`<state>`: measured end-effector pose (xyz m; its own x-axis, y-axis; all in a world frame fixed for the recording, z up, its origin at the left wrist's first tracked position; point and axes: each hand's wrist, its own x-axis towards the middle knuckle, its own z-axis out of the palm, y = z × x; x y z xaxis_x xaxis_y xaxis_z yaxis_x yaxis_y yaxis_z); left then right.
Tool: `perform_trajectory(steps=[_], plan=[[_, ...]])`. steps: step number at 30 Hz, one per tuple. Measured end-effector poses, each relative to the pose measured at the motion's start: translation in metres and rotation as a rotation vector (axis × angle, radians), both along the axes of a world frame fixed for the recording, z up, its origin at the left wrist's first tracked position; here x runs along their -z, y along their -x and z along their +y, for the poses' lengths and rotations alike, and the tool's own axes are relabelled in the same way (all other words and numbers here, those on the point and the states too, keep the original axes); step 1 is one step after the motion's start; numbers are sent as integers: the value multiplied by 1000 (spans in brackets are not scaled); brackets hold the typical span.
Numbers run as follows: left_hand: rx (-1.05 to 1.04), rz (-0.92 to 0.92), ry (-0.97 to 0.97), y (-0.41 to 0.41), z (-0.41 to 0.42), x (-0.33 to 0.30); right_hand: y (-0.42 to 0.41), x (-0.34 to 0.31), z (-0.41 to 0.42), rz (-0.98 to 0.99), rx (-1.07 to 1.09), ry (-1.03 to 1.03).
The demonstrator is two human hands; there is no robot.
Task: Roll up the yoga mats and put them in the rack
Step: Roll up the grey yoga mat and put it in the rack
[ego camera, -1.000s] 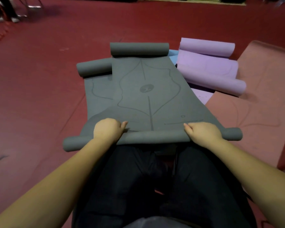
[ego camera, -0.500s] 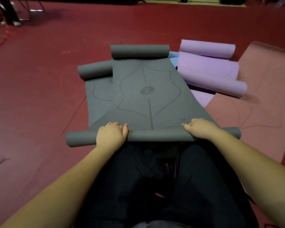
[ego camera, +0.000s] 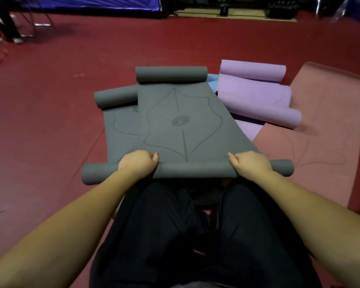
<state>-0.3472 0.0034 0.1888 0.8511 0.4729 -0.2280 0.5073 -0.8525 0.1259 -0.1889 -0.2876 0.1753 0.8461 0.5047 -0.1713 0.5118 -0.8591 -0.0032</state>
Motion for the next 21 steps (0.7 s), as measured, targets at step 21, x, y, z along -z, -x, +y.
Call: perform_trajectory(steps=[21], plan=[[97, -77, -155, 14, -18, 11, -21, -6, 8, 544, -23, 224]])
